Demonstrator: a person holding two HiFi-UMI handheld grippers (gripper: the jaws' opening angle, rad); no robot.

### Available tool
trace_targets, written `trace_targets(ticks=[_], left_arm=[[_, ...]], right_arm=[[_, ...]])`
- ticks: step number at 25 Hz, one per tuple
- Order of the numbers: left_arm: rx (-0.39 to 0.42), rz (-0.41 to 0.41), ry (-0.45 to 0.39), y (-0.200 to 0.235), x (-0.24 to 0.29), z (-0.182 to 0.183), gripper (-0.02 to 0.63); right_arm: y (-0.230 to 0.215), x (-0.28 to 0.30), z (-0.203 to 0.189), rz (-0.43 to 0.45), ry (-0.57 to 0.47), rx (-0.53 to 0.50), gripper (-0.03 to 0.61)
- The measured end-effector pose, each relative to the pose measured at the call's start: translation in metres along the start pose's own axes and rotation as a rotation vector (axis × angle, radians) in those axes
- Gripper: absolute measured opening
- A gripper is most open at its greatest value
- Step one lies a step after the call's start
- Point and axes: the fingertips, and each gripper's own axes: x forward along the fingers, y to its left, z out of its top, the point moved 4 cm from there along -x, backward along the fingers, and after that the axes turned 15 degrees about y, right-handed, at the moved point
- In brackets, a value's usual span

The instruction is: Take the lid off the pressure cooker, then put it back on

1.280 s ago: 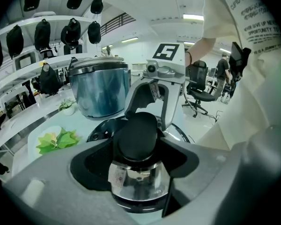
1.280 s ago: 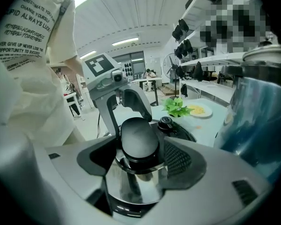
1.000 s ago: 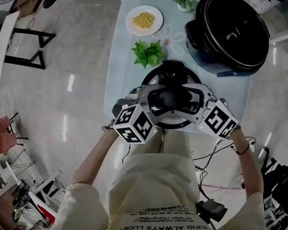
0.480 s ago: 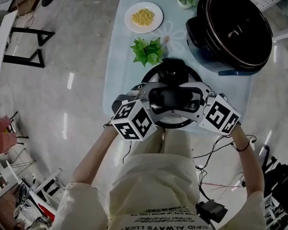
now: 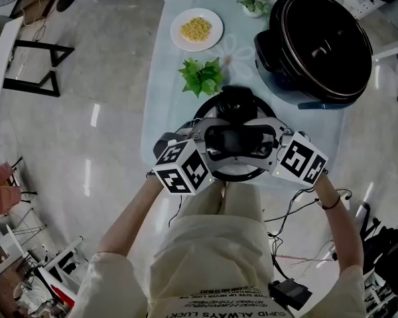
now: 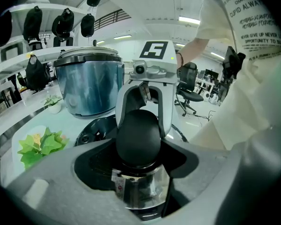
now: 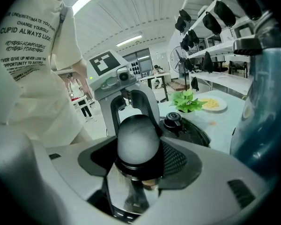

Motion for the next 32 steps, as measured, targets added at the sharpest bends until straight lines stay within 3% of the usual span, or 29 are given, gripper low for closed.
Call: trace_targets(ticks=[8,32], left_arm=[[-0.013,-0.020,0.038,0.000,-0.001,-0.001,0.290],[0.164,-0.028,0.028,-0.027,-0.077,0.044,0.290]], right_arm=[[0.003,0.001,0.004,-0.001,0.098,0.036,0.278],[0.051,-0.067,0.049,-0.150,0.040,0.099,0.277]])
